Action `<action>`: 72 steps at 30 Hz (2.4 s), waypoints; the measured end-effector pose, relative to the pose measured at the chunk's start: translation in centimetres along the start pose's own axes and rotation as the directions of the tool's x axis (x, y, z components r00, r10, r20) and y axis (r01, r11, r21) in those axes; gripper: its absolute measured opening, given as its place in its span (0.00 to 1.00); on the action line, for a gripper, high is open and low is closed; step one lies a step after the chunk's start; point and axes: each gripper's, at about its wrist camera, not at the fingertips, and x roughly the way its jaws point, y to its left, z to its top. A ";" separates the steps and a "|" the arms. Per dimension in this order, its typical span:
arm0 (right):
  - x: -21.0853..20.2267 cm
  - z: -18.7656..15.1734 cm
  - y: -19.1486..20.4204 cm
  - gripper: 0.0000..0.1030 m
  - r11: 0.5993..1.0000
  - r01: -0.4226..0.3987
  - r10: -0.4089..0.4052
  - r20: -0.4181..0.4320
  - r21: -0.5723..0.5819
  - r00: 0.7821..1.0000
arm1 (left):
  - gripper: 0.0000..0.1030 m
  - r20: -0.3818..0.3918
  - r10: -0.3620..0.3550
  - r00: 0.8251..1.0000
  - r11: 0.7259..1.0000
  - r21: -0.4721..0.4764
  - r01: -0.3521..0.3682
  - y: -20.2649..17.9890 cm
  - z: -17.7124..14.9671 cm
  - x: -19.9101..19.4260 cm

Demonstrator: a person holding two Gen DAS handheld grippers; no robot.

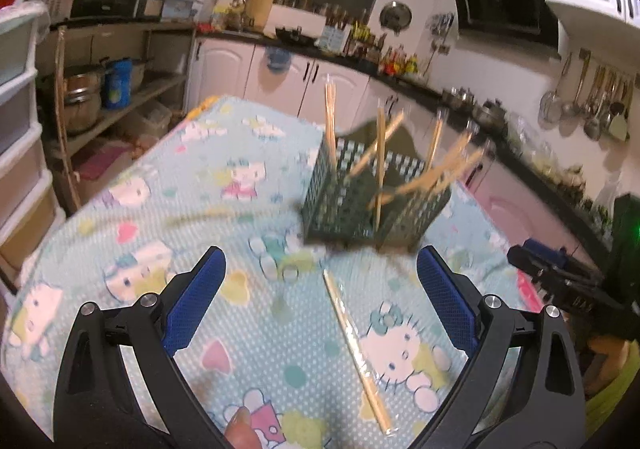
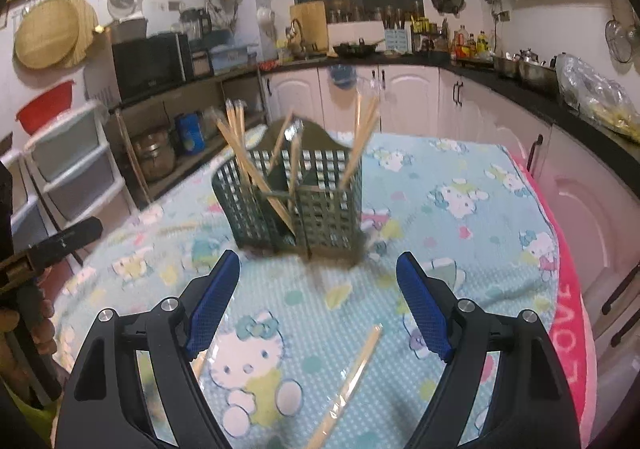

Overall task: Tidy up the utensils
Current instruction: 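Move both grippers down to the last wrapped chopsticks on the bedspread, then close the left gripper on a wrapped chopstick while the right gripper grasps another, then lift both held chopsticks and carry them over the green caddy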

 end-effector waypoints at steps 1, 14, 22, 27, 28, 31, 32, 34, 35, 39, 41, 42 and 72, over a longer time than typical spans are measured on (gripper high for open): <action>0.2 -0.3 -0.1 0.76 1.000 0.008 -0.008 -0.011 -0.003 1.000 | 0.85 -0.021 -0.007 1.000 1.000 -0.001 0.007 -0.1 -0.5 0.7; 4.8 -4.1 -2.4 0.76 0.998 0.057 -0.048 -0.206 0.033 0.977 | 0.85 -0.236 -0.052 0.970 0.999 -0.006 0.052 0.5 -3.3 7.1; 8.2 -4.8 -3.8 0.75 0.994 0.088 -0.065 -0.295 0.065 0.953 | 0.78 -0.333 -0.071 0.940 0.997 -0.007 0.073 -0.1 -3.6 11.2; 10.3 -5.4 -4.3 0.58 0.991 0.098 -0.060 -0.357 0.091 0.932 | 0.70 -0.367 -0.070 0.927 0.997 -0.001 0.075 -1.0 -3.5 13.2; 10.5 -5.5 -4.3 0.57 0.991 0.101 -0.062 -0.361 0.092 0.931 | 0.70 -0.370 -0.068 0.927 0.997 -0.007 0.070 -1.1 -3.4 13.5; 11.1 -5.5 -3.8 0.54 0.990 0.123 -0.090 -0.358 0.071 0.929 | 0.67 -0.375 -0.040 0.926 0.999 0.007 0.046 -1.3 -3.1 14.1; 11.3 -5.4 -3.6 0.50 0.989 0.133 -0.102 -0.358 0.061 0.928 | 0.65 -0.376 -0.018 0.927 0.999 0.021 0.029 -1.5 -3.1 14.4; 11.6 -5.3 -3.1 0.45 0.989 0.142 -0.121 -0.360 0.032 0.925 | 0.63 -0.374 0.007 0.927 0.999 0.039 0.008 -1.7 -3.0 14.7; 11.7 -5.2 -2.9 0.42 0.989 0.146 -0.129 -0.364 0.021 0.922 | 0.63 -0.376 0.026 0.926 0.998 0.055 -0.005 -2.0 -2.9 15.0; 11.8 -4.9 -2.1 0.20 0.988 0.153 -0.150 -0.370 -0.023 0.917 | 0.54 -0.372 0.105 0.922 0.991 0.117 -0.065 -3.1 -2.8 16.0; 11.7 -4.8 -2.0 0.16 0.989 0.144 -0.143 -0.371 -0.024 0.918 | 0.47 -0.365 0.144 0.920 0.984 0.152 -0.093 -3.7 -2.8 16.4; 11.5 -4.7 -2.1 0.15 0.991 0.135 -0.129 -0.372 -0.011 0.919 | 0.40 -0.362 0.159 0.918 0.981 0.166 -0.105 -3.9 -2.7 16.5; 2.4 2.0 1.3 0.11 0.998 -0.051 0.053 -0.060 0.033 0.997 | 0.24 -0.386 -0.001 0.923 0.977 0.198 0.084 -4.0 0.4 12.7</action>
